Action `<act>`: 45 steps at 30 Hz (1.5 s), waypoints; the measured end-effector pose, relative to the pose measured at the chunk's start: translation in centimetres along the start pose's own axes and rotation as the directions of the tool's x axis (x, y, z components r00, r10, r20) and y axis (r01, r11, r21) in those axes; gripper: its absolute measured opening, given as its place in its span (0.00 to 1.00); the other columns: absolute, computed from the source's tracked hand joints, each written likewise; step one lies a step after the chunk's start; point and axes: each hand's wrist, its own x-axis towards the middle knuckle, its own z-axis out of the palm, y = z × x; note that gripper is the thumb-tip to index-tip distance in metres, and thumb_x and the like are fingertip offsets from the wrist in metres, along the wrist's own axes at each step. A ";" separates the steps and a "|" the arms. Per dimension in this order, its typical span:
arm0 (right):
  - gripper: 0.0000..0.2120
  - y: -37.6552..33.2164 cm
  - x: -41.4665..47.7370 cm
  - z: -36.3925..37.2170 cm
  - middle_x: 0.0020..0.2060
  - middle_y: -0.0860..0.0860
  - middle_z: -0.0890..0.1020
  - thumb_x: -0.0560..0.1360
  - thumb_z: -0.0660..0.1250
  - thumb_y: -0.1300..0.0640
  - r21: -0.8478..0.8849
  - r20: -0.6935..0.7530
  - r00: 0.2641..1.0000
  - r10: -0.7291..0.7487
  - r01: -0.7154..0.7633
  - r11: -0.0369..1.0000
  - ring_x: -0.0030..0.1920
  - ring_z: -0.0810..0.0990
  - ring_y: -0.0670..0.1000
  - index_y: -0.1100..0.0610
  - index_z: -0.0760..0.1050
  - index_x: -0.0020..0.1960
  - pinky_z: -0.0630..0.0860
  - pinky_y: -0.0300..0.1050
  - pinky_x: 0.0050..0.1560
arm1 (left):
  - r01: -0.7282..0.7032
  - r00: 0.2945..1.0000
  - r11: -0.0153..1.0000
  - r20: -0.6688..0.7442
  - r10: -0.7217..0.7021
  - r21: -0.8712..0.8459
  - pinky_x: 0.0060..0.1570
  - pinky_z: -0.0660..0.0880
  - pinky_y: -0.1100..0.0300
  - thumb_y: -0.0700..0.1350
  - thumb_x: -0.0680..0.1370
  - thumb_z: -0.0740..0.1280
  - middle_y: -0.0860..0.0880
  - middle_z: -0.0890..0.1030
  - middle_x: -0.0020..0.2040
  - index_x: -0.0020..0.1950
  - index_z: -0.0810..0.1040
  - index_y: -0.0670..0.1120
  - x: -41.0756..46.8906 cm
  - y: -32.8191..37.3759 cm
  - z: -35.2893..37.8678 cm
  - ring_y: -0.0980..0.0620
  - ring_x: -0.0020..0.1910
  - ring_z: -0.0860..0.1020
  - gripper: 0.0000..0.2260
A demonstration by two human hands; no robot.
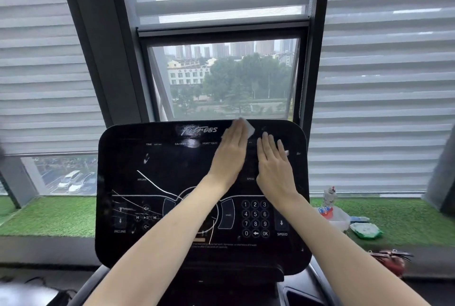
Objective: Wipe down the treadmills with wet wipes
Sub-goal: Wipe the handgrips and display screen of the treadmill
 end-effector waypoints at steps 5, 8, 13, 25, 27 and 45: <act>0.38 0.3 -0.1 0.0 0.68 0.68 0.70 0.59 0.73 0.69 -0.016 0.018 1.000 -0.017 0.017 1.000 0.69 0.70 0.64 0.71 0.69 0.68 0.66 0.60 0.70 | 0.104 0.993 0.988 -0.071 -0.096 0.114 0.75 0.48 0.51 0.27 0.75 0.62 0.37 0.54 0.77 0.77 0.53 0.35 0.0 -1.9 -0.5 0.42 0.77 0.52 0.33; 0.41 0.2 -0.1 0.0 0.67 0.68 0.70 0.56 0.77 0.67 -0.007 0.016 1.000 -0.017 0.017 1.000 0.68 0.71 0.64 0.71 0.69 0.68 0.66 0.60 0.70 | 0.160 0.985 0.985 -0.077 -0.155 0.065 0.75 0.39 0.54 0.27 0.76 0.58 0.39 0.48 0.78 0.78 0.48 0.36 0.2 -0.2 0.2 0.46 0.77 0.44 0.32; 0.39 0.5 -0.2 0.1 0.68 0.67 0.70 0.58 0.73 0.69 -0.019 0.010 1.000 -0.028 0.028 0.999 0.69 0.70 0.63 0.70 0.69 0.69 0.64 0.60 0.71 | -0.036 0.999 0.988 0.033 0.032 0.149 0.72 0.55 0.49 0.29 0.71 0.71 0.36 0.64 0.74 0.74 0.62 0.34 0.8 -0.8 0.0 0.40 0.74 0.63 0.33; 0.41 0.9 -0.3 0.3 0.70 0.66 0.68 0.59 0.73 0.68 -0.041 0.041 0.997 -0.060 0.062 0.997 0.71 0.67 0.63 0.70 0.66 0.71 0.63 0.59 0.72 | 0.042 0.999 0.974 -0.016 -0.039 0.222 0.74 0.46 0.52 0.29 0.76 0.64 0.37 0.56 0.77 0.76 0.55 0.35 1.0 -1.9 -1.2 0.41 0.77 0.54 0.31; 0.41 0.8 -0.2 0.2 0.70 0.66 0.68 0.59 0.73 0.68 -0.036 0.039 0.998 -0.055 0.056 0.998 0.71 0.67 0.63 0.70 0.66 0.71 0.62 0.58 0.72 | -0.047 0.998 0.976 0.043 0.039 0.211 0.74 0.47 0.52 0.31 0.76 0.63 0.36 0.57 0.76 0.76 0.56 0.35 0.9 -0.5 -0.6 0.41 0.76 0.55 0.30; 0.38 3.8 -3.0 -0.3 0.70 0.64 0.69 0.60 0.70 0.70 -0.057 0.040 0.999 -0.001 0.004 0.998 0.71 0.68 0.60 0.68 0.68 0.70 0.61 0.56 0.72 | -0.079 0.994 0.990 0.091 0.068 0.119 0.75 0.44 0.52 0.26 0.73 0.64 0.39 0.51 0.78 0.78 0.51 0.37 2.0 0.2 0.2 0.44 0.77 0.47 0.37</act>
